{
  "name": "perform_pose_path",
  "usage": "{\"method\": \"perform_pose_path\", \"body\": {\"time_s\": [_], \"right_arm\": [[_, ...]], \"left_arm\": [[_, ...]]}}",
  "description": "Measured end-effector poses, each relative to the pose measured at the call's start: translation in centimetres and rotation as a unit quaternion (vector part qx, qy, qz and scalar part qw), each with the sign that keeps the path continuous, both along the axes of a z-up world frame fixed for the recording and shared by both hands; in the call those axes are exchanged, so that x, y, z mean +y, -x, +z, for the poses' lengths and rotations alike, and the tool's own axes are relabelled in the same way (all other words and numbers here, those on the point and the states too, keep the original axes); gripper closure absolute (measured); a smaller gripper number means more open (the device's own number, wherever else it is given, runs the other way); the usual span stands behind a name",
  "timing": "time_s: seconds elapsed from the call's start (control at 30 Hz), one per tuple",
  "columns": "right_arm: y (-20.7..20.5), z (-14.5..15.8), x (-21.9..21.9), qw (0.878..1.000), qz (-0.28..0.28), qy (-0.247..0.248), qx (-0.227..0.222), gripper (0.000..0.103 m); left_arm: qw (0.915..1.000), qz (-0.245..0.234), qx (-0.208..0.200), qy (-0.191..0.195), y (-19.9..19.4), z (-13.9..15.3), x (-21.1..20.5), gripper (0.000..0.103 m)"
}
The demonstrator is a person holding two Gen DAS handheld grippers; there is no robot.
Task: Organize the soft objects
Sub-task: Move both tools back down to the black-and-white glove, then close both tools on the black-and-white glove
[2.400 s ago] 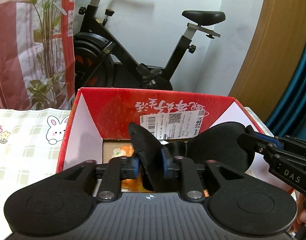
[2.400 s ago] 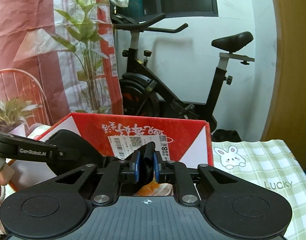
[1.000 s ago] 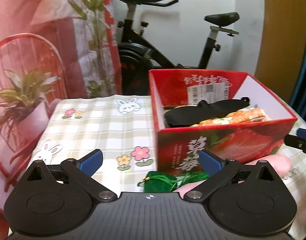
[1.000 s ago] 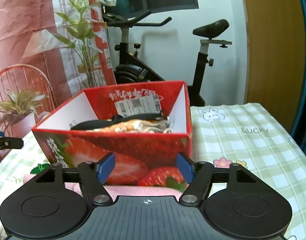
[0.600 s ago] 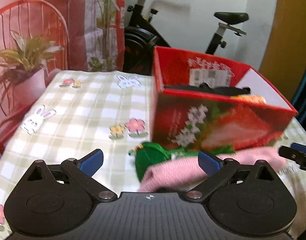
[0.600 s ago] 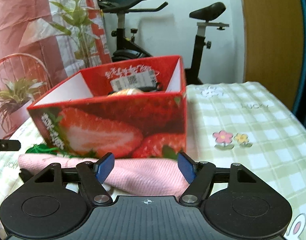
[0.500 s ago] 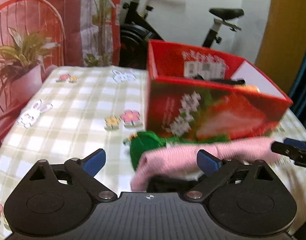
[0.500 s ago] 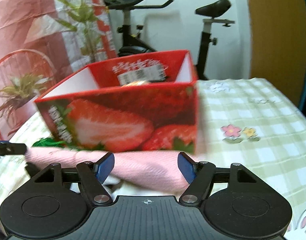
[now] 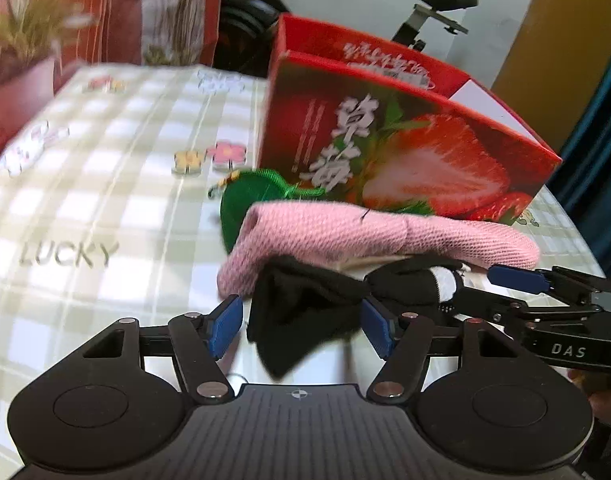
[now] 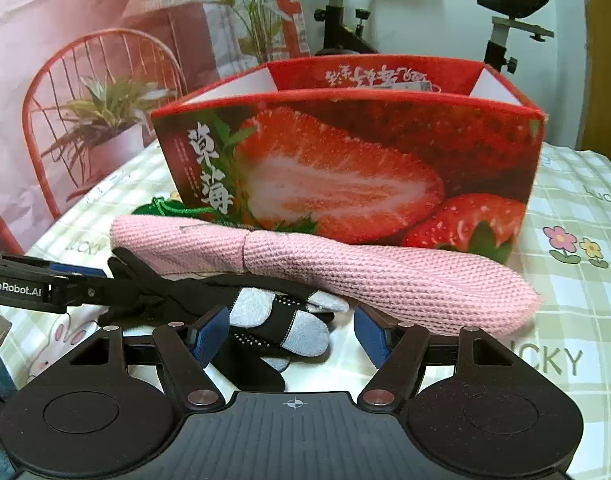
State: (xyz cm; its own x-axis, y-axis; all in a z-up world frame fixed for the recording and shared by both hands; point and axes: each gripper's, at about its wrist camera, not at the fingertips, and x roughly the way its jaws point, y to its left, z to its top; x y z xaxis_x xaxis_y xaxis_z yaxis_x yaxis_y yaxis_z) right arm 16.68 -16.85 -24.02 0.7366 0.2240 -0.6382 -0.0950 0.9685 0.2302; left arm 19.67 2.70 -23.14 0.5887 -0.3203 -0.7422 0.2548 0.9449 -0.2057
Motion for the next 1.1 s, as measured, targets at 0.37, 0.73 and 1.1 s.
{"method": "perform_pose_path", "body": {"time_s": [0.37,0.73,1.1], "right_arm": [[-1.8,-1.4,0.9,1.000,0.015,-0.003,0.019,0.040],[-1.2,-1.2,0.9,0.999,0.032,-0.014,0.038,0.074],[0.6,-1.2,-0.1,0.998,0.017,-0.032,0.048,0.084]], "left_arm": [[0.9999,-0.002,0.004,0.016,-0.8,-1.6,0.2,0.051],[0.9992,-0.015,0.009,0.035,-0.3,-1.8,0.2,0.069],[0.9989,-0.033,0.010,0.031,0.4,-1.8,-0.5,0.069]]}}
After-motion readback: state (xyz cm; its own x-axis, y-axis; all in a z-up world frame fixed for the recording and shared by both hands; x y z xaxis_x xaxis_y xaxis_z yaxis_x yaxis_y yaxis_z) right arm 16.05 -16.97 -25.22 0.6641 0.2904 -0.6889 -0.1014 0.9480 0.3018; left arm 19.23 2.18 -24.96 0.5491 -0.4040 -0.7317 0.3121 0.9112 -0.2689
